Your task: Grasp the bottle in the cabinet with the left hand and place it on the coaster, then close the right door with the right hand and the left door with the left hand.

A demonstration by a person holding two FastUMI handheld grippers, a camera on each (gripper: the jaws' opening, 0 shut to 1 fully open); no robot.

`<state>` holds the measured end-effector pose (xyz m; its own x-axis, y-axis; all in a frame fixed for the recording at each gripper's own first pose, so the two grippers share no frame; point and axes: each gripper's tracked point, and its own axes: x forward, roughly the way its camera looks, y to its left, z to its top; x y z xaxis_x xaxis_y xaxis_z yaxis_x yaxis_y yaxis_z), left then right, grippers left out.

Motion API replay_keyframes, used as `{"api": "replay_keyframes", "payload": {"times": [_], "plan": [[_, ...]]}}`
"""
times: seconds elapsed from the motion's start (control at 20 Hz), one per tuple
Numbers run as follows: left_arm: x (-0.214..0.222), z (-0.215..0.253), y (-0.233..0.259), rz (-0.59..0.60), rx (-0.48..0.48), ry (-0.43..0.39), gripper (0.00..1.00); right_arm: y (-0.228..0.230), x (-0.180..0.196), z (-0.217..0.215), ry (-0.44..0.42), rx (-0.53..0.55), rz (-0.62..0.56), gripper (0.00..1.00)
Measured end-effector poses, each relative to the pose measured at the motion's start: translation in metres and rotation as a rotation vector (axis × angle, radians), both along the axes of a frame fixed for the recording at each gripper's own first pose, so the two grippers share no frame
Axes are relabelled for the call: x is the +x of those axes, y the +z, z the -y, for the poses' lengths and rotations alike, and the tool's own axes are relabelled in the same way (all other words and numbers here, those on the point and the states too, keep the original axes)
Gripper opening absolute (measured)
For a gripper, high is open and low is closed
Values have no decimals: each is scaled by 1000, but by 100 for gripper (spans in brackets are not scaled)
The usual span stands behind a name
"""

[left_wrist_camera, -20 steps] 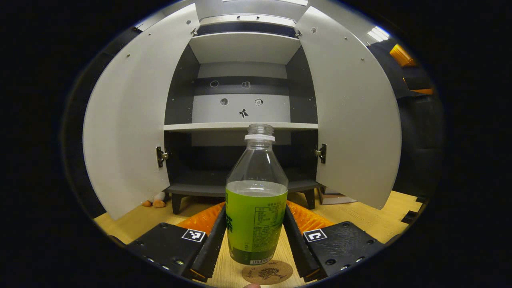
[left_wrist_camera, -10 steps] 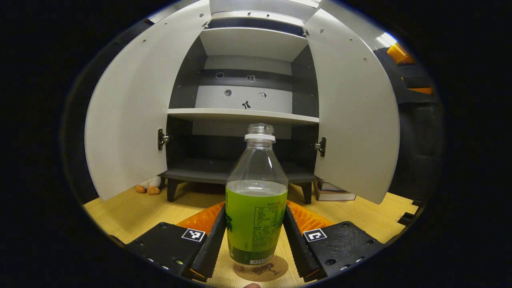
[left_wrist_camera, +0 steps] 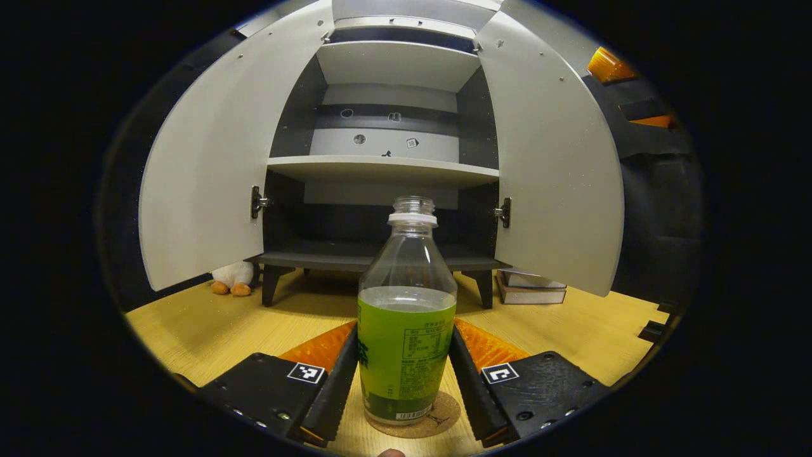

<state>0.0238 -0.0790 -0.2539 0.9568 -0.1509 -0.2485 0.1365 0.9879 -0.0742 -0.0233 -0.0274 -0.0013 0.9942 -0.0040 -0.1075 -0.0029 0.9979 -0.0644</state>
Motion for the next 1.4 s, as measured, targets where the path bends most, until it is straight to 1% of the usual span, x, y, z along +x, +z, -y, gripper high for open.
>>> {"api": "replay_keyframes", "payload": {"times": [0.05,0.1,0.15,0.2,0.3,0.45,0.5,0.6,0.75,0.8,1.0,1.05,1.15,1.25,1.4], "plan": [[1,-4,3,21,6,12,75,-1,0,0,-3,1,-1,84],[1,-4,2,14,1,10,75,-1,-1,0,-4,6,-3,84],[0,-6,0,17,5,10,78,-3,-1,0,-6,11,-5,84],[0,-7,-5,-4,7,6,76,-4,-1,-1,-7,15,-6,84],[-4,-8,-13,-35,-2,3,76,-5,-2,-1,-8,19,-9,84],[-8,-10,-13,-44,5,4,77,-7,-2,0,-10,24,-11,84],[-9,-10,-11,-45,9,-3,82,-7,-1,-1,-9,29,-14,84],[-11,-9,-7,-45,5,-13,88,-7,-1,-2,-6,41,-13,84],[-16,-7,4,-49,-10,-30,91,-9,-1,-3,-3,43,-8,84],[-16,-8,10,-39,-15,-31,93,-8,-1,-3,-2,45,-7,84],[-22,-10,33,-30,-32,-37,94,-10,-1,-4,9,66,0,84],[-23,-14,42,-15,-31,-24,94,-8,-2,-6,19,73,16,84],[-26,-21,66,32,-39,-1,94,-4,-4,-8,40,70,53,84],[-30,-23,94,67,-55,-2,94,0,-6,-7,60,66,71,84],[-30,-21,145,110,-107,-13,94,30,-9,14,41,75,141,84]]}}
